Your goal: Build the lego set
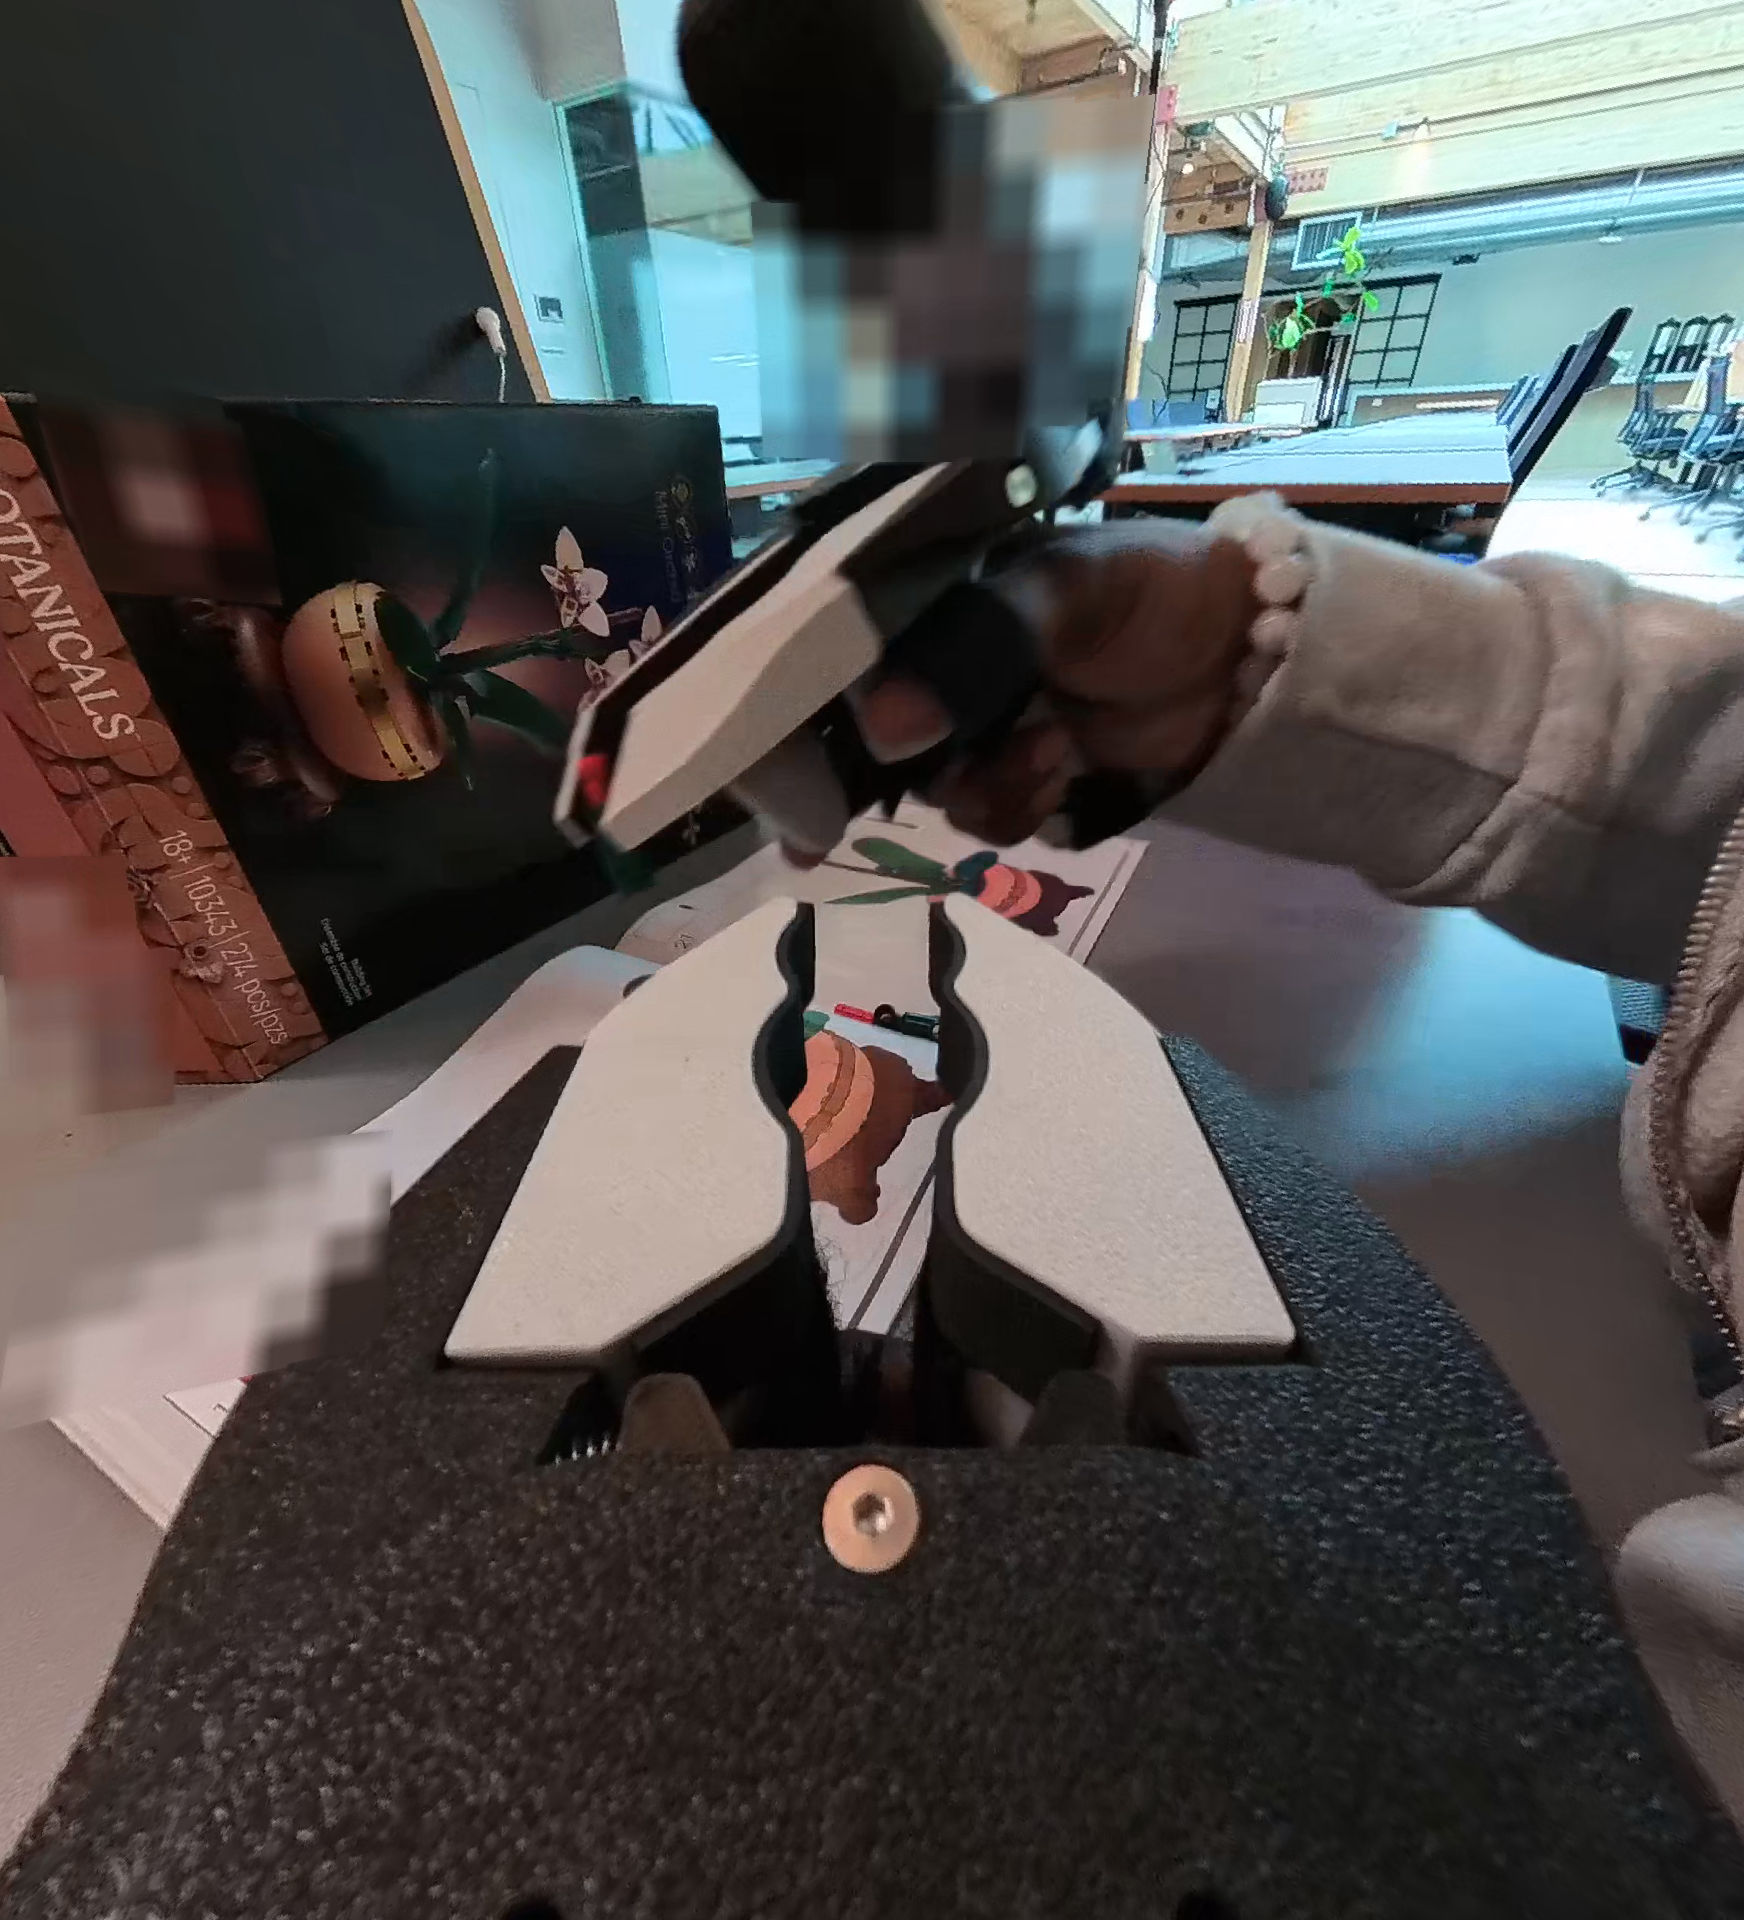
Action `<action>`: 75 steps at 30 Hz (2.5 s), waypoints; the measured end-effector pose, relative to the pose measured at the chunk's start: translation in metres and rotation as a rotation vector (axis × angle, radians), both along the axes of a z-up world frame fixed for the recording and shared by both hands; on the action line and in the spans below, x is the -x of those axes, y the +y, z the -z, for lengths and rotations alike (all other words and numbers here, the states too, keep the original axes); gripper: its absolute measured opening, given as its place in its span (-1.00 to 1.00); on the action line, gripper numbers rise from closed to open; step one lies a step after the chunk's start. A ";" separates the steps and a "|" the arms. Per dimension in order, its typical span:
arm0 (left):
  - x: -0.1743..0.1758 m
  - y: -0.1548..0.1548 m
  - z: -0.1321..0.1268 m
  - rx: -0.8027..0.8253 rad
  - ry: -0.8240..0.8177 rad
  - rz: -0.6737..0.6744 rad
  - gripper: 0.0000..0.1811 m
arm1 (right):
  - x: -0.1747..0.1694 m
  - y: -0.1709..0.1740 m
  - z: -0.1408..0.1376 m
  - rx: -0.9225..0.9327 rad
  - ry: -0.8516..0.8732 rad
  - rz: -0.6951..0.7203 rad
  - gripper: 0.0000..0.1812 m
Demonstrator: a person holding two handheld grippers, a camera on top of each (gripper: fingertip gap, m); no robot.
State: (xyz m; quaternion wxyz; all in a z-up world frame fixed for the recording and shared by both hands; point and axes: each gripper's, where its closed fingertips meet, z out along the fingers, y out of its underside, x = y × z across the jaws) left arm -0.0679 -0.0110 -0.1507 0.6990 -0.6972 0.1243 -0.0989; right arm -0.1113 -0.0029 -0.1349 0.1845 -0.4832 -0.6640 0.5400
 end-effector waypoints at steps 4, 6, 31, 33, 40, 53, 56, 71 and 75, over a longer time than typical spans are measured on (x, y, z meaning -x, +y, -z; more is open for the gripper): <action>0.000 0.005 0.007 0.050 -0.007 0.003 -0.76 | -0.024 -0.007 -0.014 0.017 0.117 0.014 -0.93; -0.003 0.008 0.006 0.056 -0.005 0.004 -0.76 | -0.033 -0.009 -0.017 0.055 0.150 0.027 -0.93; -0.048 0.025 0.016 0.105 0.125 -0.007 -0.99 | -0.081 -0.002 0.011 0.159 0.187 0.140 -0.82; -0.049 0.026 0.017 0.111 0.125 -0.004 -0.99 | -0.081 -0.003 0.011 0.177 0.198 0.133 -0.87; -0.048 0.027 0.018 0.109 0.139 -0.015 -0.98 | -0.081 -0.004 0.012 0.224 0.202 0.127 -0.93; -0.046 0.027 0.023 0.123 0.135 -0.013 -0.81 | -0.081 -0.001 0.017 0.236 0.168 0.154 -0.94; -0.046 0.028 0.024 0.121 0.163 -0.017 -0.81 | -0.080 -0.004 0.024 0.170 0.132 0.152 -0.94; -0.044 0.025 0.023 0.138 0.048 0.028 -0.95 | -0.087 0.006 0.016 0.064 0.189 0.142 -0.64; -0.034 0.021 0.017 0.132 -0.089 0.063 -0.96 | -0.090 0.059 0.030 -0.227 0.107 0.268 -0.38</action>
